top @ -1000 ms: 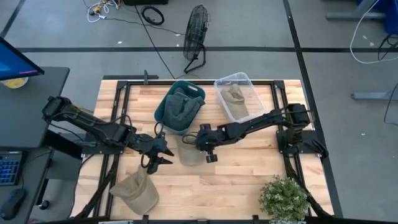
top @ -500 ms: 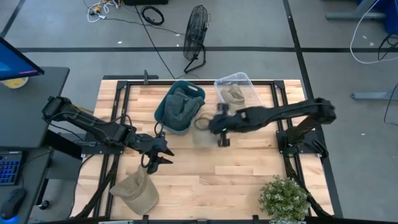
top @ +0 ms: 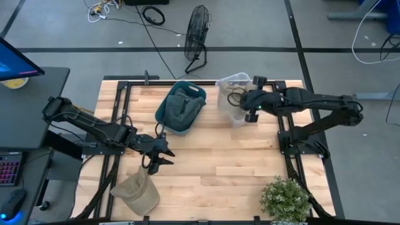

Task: Pick & Place hat
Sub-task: Put the right brown cap into the transparent bin

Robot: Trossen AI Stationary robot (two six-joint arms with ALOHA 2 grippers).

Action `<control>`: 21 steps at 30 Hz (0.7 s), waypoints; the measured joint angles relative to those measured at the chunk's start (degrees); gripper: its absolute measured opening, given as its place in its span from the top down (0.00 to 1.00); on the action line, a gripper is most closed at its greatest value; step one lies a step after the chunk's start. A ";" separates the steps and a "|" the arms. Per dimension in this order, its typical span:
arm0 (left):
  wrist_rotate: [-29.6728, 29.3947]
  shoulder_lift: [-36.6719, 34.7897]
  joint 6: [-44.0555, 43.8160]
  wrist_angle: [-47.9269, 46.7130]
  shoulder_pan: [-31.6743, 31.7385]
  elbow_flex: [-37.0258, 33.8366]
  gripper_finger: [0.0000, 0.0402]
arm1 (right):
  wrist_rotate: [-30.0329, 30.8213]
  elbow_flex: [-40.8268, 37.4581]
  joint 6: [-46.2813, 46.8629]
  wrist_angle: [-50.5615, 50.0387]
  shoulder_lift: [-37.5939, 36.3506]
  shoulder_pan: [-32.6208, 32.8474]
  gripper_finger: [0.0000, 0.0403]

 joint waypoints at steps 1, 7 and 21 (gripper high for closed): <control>0.00 0.00 0.02 0.00 0.00 0.00 0.57 | -0.07 -0.60 -1.40 -0.58 -0.20 -1.12 1.00; 0.00 0.00 0.07 -0.02 0.00 0.00 0.57 | -2.25 -8.25 -14.12 1.53 -0.25 -7.38 1.00; 0.00 0.00 0.15 -0.02 0.00 0.00 0.57 | 12.07 -22.43 -51.98 11.15 -0.16 -10.22 1.00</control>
